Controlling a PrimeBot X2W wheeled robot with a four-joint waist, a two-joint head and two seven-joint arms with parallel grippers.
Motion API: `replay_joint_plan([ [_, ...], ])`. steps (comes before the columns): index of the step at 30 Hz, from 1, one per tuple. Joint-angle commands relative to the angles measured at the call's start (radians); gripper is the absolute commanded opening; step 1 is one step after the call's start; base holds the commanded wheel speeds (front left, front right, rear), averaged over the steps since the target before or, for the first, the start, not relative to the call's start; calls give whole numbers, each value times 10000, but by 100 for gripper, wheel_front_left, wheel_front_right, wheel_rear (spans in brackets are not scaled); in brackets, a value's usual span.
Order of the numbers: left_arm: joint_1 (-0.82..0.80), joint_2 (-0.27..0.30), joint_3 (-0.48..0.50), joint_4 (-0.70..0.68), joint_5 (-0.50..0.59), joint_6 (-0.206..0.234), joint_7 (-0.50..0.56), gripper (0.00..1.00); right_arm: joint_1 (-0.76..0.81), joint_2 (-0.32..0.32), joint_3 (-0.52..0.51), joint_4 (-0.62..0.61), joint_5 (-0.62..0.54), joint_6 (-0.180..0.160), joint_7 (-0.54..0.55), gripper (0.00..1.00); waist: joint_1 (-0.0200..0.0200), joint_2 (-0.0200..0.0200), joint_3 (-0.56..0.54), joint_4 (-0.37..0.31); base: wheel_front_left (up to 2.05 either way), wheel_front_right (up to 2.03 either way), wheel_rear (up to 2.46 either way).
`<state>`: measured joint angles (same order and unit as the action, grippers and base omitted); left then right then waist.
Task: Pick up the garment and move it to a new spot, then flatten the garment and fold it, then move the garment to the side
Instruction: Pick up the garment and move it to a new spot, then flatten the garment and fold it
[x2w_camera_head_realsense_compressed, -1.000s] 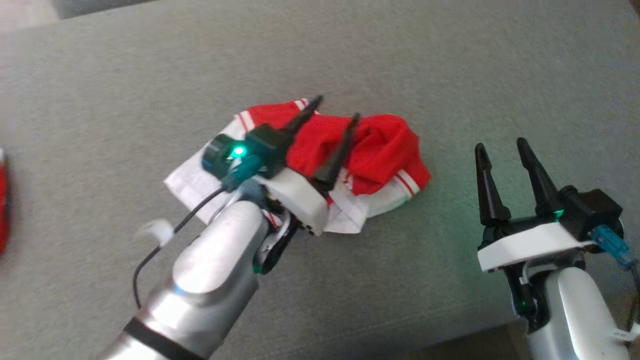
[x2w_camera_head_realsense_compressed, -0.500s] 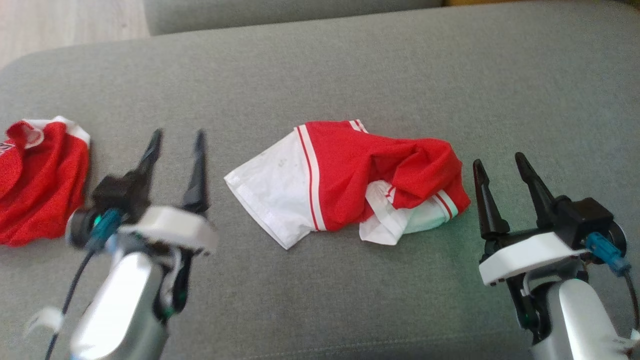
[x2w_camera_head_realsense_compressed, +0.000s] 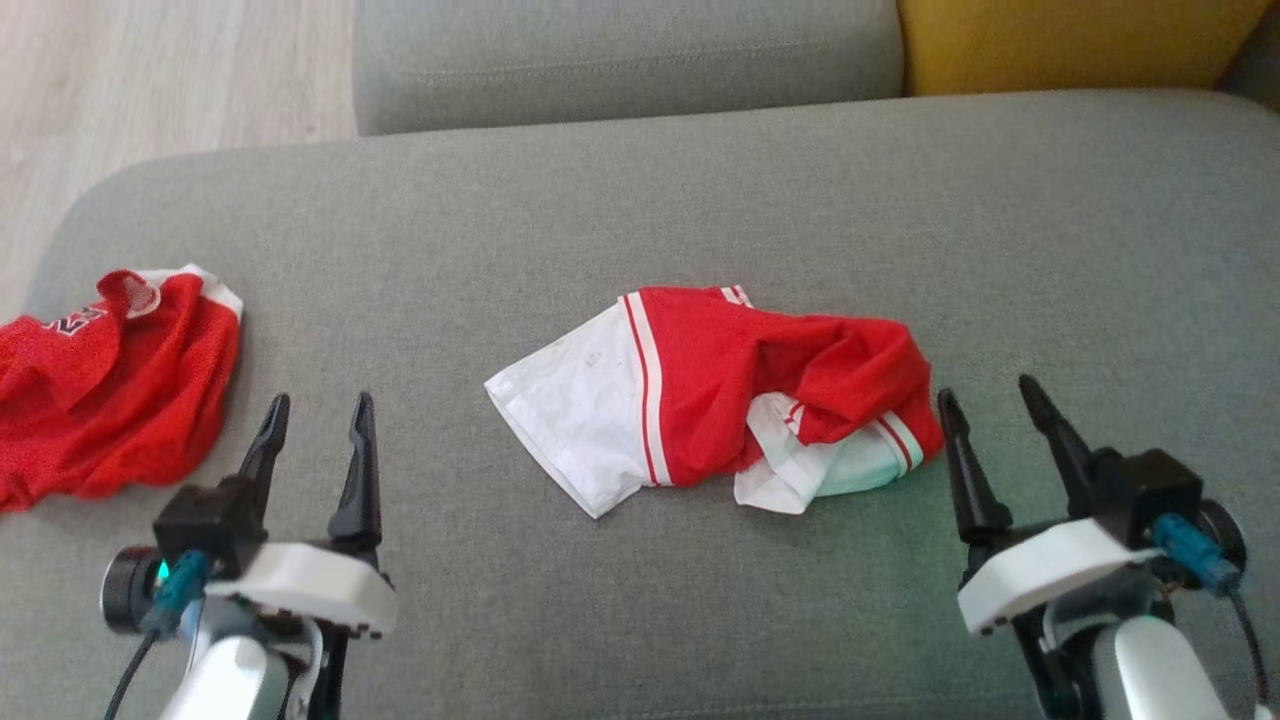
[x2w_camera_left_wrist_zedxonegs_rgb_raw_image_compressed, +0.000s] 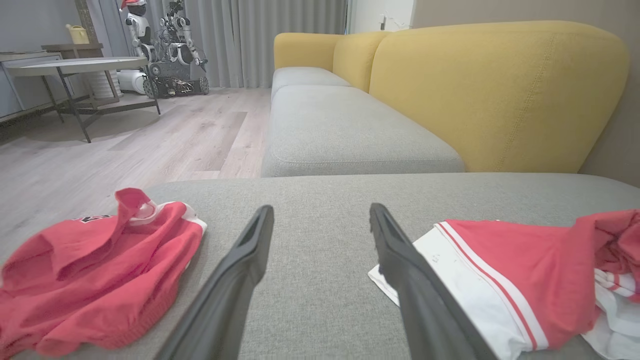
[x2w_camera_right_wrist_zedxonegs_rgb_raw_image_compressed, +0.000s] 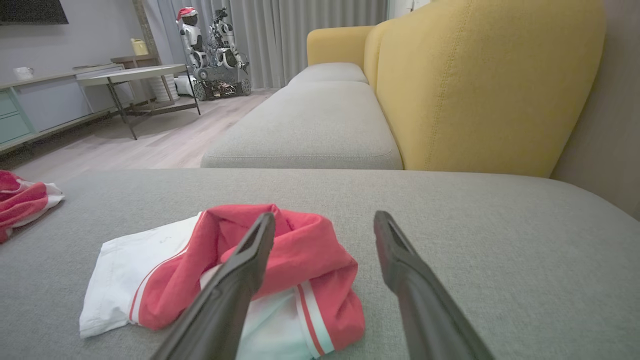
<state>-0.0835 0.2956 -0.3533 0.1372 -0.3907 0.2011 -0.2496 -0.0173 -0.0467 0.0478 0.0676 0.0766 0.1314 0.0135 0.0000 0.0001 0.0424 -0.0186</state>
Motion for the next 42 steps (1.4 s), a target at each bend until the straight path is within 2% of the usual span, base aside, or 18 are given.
replay_joint_plan([
  [1,-257,307,428,-361,-82,-9,-121,100,-42,-35,243,-398,-90,-7,36,100,0,-1,-111,-30,0,0,0],
  [15,781,398,304,-951,-221,279,95,100,601,-35,389,-732,-34,-7,335,100,0,-1,-590,-145,0,0,0],
  [42,578,484,128,-1019,-200,391,144,100,534,-35,484,-650,-24,-7,449,100,0,-1,-455,25,0,0,0],
])
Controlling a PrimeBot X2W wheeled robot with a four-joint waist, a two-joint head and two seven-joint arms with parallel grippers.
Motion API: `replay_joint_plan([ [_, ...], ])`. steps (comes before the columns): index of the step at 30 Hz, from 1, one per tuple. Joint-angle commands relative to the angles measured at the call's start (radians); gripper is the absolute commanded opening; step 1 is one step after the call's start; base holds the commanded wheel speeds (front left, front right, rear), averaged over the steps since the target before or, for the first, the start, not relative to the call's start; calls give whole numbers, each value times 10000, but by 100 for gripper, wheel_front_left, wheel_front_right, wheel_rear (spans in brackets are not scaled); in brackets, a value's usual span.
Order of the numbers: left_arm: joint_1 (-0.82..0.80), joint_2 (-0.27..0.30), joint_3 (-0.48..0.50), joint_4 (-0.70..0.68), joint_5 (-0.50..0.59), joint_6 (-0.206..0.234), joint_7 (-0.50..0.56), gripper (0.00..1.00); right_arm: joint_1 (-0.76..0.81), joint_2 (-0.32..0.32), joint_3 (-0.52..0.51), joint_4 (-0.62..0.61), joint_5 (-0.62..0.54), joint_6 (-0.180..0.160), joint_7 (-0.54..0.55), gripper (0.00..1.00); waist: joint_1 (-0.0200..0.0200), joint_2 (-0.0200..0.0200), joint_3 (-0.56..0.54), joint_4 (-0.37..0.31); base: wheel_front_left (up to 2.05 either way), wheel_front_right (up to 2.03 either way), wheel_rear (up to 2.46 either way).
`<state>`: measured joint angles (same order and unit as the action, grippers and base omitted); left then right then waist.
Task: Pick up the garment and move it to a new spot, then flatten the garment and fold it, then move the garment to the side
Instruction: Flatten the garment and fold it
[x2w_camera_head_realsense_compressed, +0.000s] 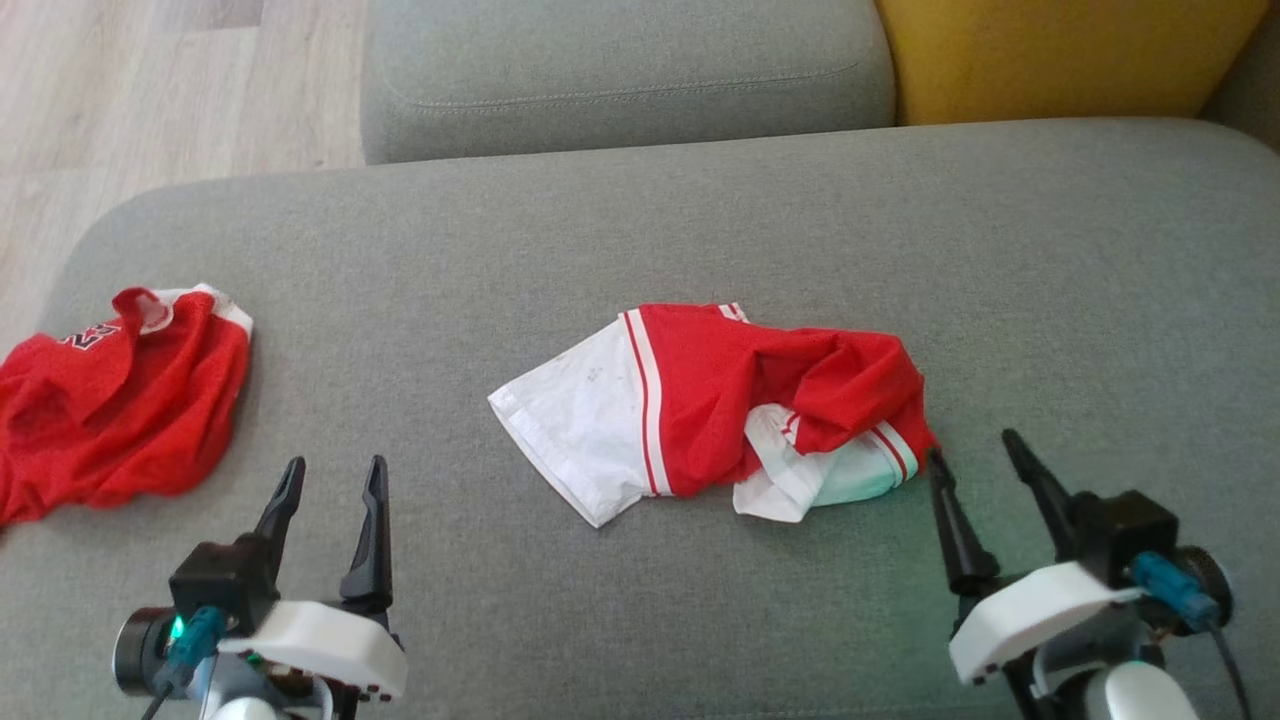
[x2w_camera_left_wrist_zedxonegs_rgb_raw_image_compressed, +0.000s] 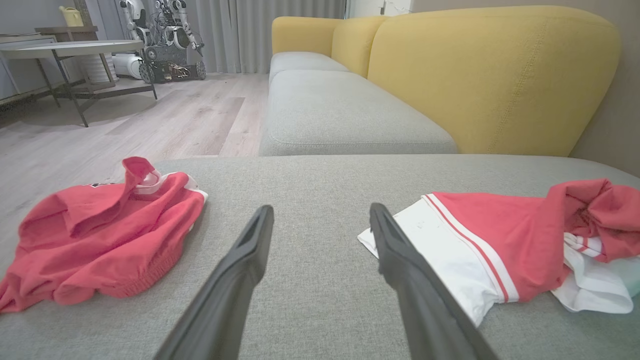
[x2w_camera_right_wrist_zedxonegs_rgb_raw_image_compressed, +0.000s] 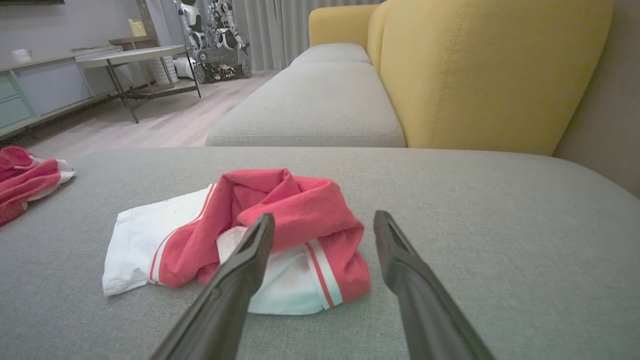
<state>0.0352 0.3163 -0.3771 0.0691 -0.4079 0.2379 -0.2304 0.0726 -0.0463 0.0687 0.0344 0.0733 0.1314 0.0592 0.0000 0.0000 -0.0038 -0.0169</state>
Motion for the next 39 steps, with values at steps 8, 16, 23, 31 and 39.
replay_joint_plan([
  [8,-1134,219,192,-354,95,-68,-55,100,-551,-39,1084,603,431,-7,137,100,0,0,531,398,0,0,0],
  [16,-1811,52,12,-253,249,-226,-140,100,-1204,-39,1689,2185,1113,-7,-191,100,0,0,1121,883,0,0,0],
  [23,-2015,-90,-17,-108,312,-244,-217,100,-1819,-39,2053,3508,2088,-7,-133,75,0,0,1376,1003,0,0,0],
  [31,-2116,-144,49,9,339,-263,-268,100,-2216,-39,1982,3616,2069,-7,-475,0,0,0,1492,882,0,0,0],
  [39,-2116,-239,173,9,349,-241,-296,100,-2257,-103,543,1831,1018,-7,-238,0,0,0,1520,551,0,0,0],
])
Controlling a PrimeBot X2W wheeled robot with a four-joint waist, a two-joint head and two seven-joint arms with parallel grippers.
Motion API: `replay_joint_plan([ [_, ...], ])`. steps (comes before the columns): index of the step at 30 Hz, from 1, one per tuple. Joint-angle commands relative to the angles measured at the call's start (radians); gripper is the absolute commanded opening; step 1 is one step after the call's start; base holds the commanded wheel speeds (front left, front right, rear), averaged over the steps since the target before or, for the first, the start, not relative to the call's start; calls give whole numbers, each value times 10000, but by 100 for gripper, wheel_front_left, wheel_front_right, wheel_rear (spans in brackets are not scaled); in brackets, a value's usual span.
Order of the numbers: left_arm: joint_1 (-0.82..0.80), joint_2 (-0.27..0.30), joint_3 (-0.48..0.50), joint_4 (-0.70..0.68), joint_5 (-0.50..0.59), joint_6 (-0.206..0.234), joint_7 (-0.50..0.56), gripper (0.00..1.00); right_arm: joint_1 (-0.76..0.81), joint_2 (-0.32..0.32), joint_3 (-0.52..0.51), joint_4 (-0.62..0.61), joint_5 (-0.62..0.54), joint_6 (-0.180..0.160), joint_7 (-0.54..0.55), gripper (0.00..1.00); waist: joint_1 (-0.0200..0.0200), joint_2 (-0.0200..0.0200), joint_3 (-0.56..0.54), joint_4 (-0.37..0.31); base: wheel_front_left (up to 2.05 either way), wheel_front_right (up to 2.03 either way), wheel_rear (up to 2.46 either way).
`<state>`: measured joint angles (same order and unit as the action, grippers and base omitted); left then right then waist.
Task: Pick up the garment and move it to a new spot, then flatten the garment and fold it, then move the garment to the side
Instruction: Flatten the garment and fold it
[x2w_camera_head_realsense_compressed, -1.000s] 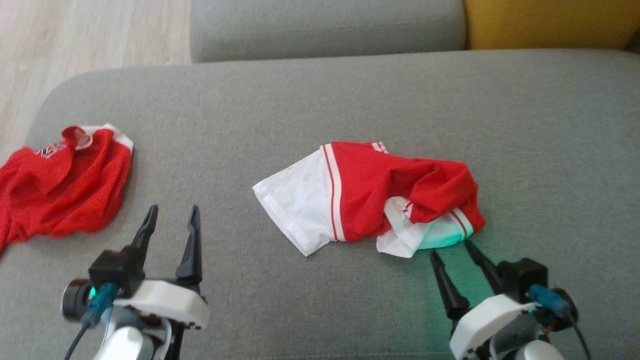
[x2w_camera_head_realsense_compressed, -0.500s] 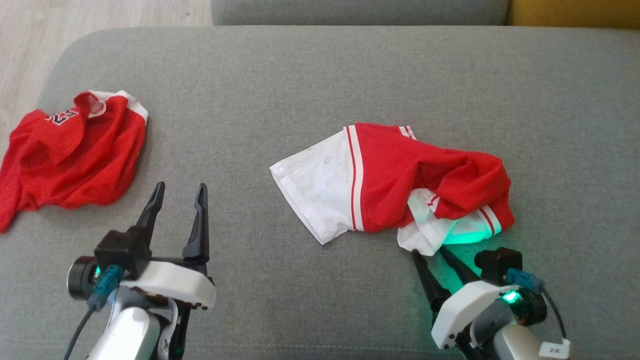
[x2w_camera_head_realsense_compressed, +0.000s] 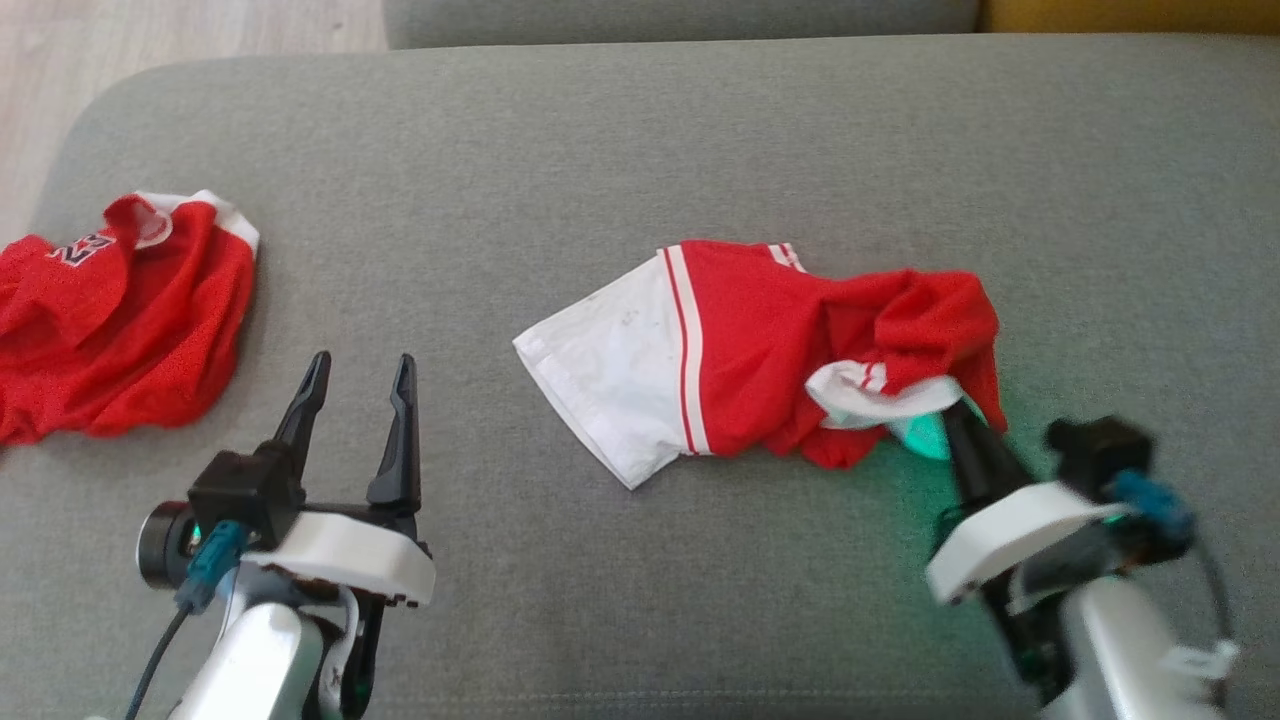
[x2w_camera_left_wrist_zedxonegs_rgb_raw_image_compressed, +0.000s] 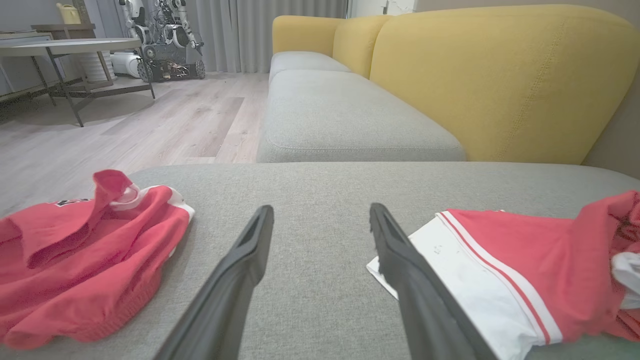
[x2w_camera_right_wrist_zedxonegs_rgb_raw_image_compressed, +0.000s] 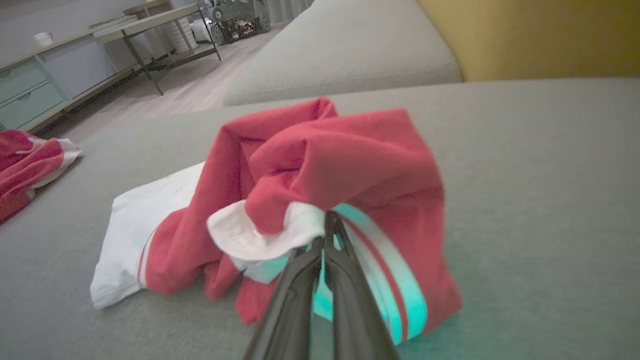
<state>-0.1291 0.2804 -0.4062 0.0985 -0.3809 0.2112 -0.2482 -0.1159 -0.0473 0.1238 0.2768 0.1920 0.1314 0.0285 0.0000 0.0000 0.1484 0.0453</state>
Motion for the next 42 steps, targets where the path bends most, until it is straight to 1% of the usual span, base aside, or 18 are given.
replay_joint_plan([
  [1,-472,108,476,-287,82,24,-120,100,-389,-137,-242,-857,-277,-7,168,0,0,0,3,-110,0,0,0],
  [2,-477,96,487,-282,80,14,-122,100,-417,-192,-480,-1113,-379,-7,262,0,0,0,8,-141,0,0,0],
  [3,-477,96,487,-282,80,14,-122,100,-417,-192,-480,-1113,-379,-7,262,0,0,0,8,-141,0,0,0],
  [8,-536,17,521,-254,111,-25,-129,100,-782,-599,-1664,-1963,-655,-7,723,0,0,0,57,-265,0,0,0],
  [12,-623,-62,535,-237,139,-78,-132,100,-1279,-995,-2501,-2107,-593,-7,988,0,0,0,176,-278,0,0,0],
  [14,-694,-98,565,-239,164,-126,-133,100,-1558,-1267,-2907,-2072,-668,-7,1112,0,0,0,280,-256,0,0,0],
  [16,-754,-140,604,-241,204,-158,-133,100,-1886,-1436,-3318,-1911,-509,-7,1158,0,0,0,387,-231,0,0,0],
  [19,-834,-222,651,-246,278,-205,-134,100,-2368,-1778,-3802,-1367,-412,-7,1164,0,0,0,563,-164,0,0,0],
  [23,-970,-338,699,-255,390,-271,-134,100,-2987,-2230,-4278,-67,-321,-7,926,0,0,0,867,-48,0,0,0],
  [26,-1098,-421,722,-219,468,-352,-134,100,-3393,-2426,-4305,1056,-293,-7,570,0,0,0,1096,50,0,0,0],
  [27,-1170,-479,739,-199,527,-395,-134,100,-3644,-2470,-4222,1702,-270,-7,303,0,0,0,1237,89,0,0,0],
  [29,-1218,-530,775,-159,578,-447,-135,100,-3878,-2521,-4147,2300,-257,-7,-27,0,0,0,1317,101,0,0,0],
  [30,-1236,-557,789,-140,606,-473,-135,100,-3978,-2541,-4117,2598,-244,-7,-140,91,0,0,1339,111,0,0,0],
  [31,-1248,-587,796,-118,633,-501,-135,100,-4064,-2576,-4065,2851,-259,-7,-274,100,0,0,1345,124,0,0,0],
  [36,-1204,-677,917,33,729,-623,-135,100,-4234,-2518,-3615,3457,-286,-7,-1038,100,0,0,1151,52,0,0,0],
  [39,-1088,-708,1007,93,771,-662,-135,100,-4139,-2387,-3211,3345,-268,-7,-1465,100,0,0,917,-72,0,0,0],
  [42,-939,-715,1076,132,806,-692,-135,100,-3904,-2247,-2774,2890,-307,-7,-1828,100,0,0,657,-201,0,0,0],
])
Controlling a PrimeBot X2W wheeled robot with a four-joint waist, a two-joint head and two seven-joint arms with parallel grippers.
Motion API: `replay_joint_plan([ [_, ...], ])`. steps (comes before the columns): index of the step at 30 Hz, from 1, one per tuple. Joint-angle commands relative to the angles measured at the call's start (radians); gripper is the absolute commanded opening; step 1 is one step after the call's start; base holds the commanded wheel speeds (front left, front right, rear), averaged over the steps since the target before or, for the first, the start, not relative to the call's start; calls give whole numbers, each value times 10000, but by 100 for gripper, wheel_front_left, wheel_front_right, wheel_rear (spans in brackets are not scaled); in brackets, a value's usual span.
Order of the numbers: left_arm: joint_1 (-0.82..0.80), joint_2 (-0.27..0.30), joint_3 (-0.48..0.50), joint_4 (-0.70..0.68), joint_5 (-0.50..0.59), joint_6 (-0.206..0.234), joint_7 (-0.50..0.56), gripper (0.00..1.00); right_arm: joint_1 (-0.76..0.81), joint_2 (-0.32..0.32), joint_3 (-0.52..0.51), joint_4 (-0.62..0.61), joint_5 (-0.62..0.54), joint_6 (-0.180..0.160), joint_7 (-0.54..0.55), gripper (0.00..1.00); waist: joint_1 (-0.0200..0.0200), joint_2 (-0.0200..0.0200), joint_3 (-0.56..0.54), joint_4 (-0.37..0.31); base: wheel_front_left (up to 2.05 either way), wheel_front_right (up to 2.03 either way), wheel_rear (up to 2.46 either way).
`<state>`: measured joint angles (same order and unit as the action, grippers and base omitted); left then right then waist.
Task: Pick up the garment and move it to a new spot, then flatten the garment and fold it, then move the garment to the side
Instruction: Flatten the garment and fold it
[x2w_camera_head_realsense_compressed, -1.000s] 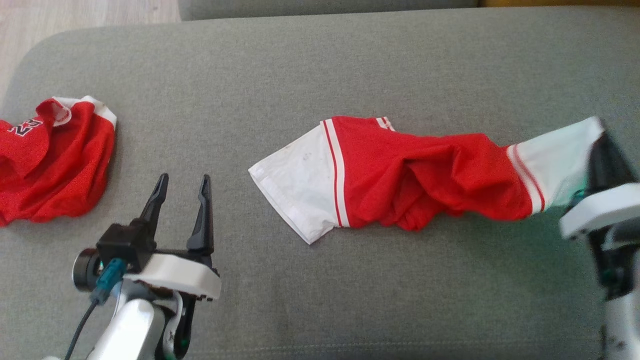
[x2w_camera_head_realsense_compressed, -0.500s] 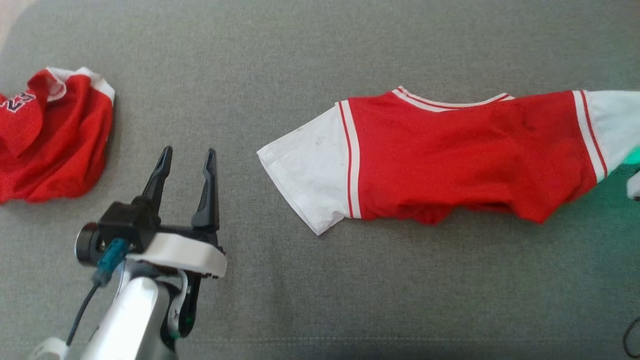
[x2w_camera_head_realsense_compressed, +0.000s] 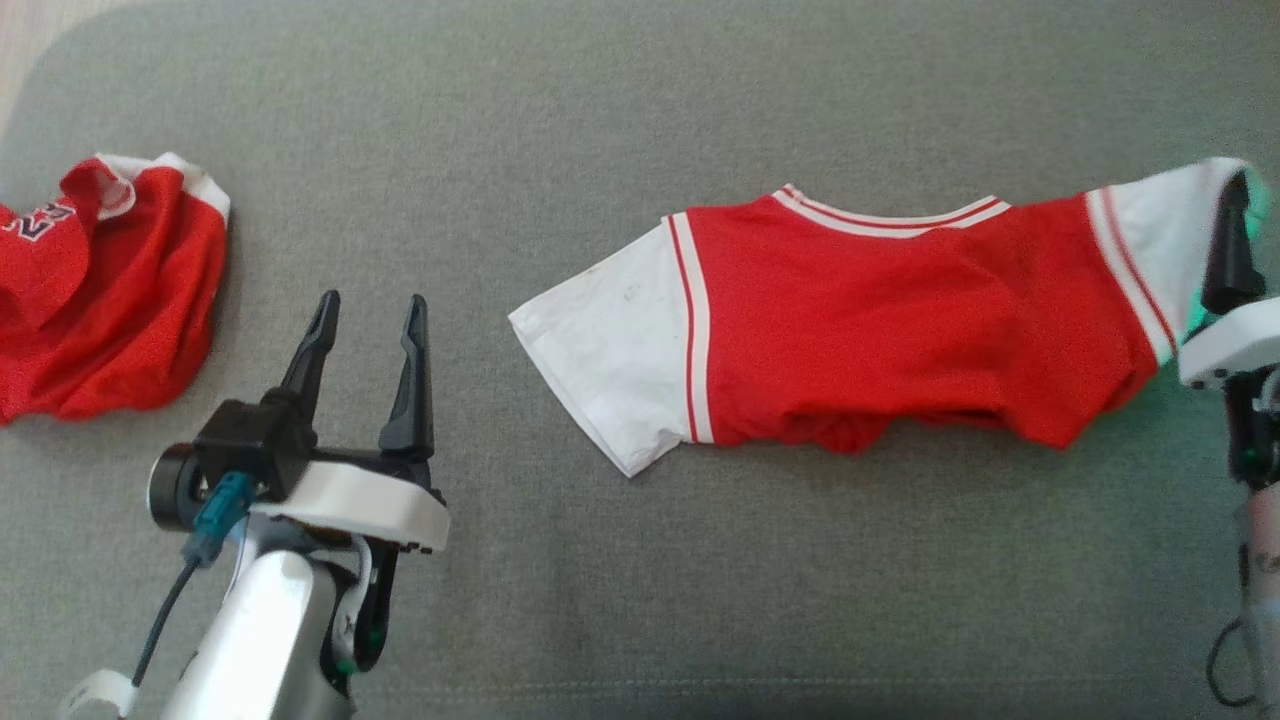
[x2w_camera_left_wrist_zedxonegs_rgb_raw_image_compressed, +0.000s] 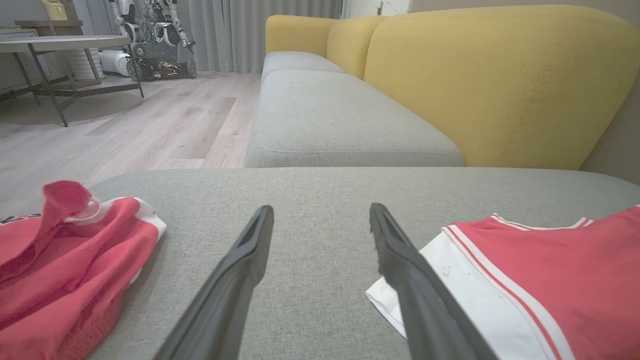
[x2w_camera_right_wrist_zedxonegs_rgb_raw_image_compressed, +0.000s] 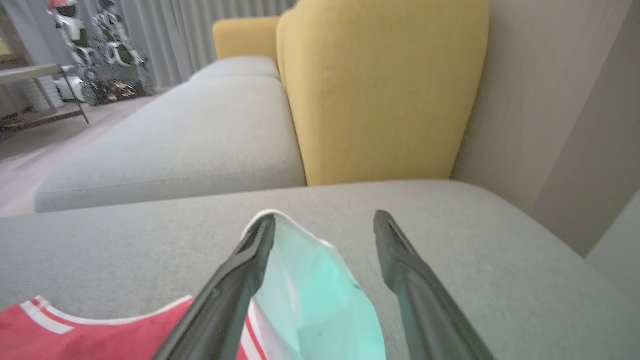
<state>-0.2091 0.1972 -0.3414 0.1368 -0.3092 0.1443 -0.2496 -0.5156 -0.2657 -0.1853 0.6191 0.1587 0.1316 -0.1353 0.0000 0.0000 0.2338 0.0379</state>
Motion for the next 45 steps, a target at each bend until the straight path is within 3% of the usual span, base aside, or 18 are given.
replay_joint_plan([
  [1,-79,121,448,-241,97,-27,-122,100,203,12,419,-750,0,-9,-261,100,0,0,-286,-171,0,0,0],
  [9,378,177,550,-199,107,-24,-122,100,1475,689,1045,-2698,-357,-9,-138,100,0,0,-927,-421,0,0,0],
  [22,1136,358,595,-296,23,129,-77,100,4278,1767,1719,-5956,-964,-9,1153,100,0,0,-1545,-619,0,0,0],
  [31,1305,407,465,-419,3,187,58,100,4843,1967,2270,-6716,-979,-9,1589,100,0,0,-1589,-618,0,0,0],
  [45,1232,381,340,-404,-70,219,47,100,4899,2034,2457,-6776,-928,-9,1725,100,0,0,-1598,-562,0,0,0],
])
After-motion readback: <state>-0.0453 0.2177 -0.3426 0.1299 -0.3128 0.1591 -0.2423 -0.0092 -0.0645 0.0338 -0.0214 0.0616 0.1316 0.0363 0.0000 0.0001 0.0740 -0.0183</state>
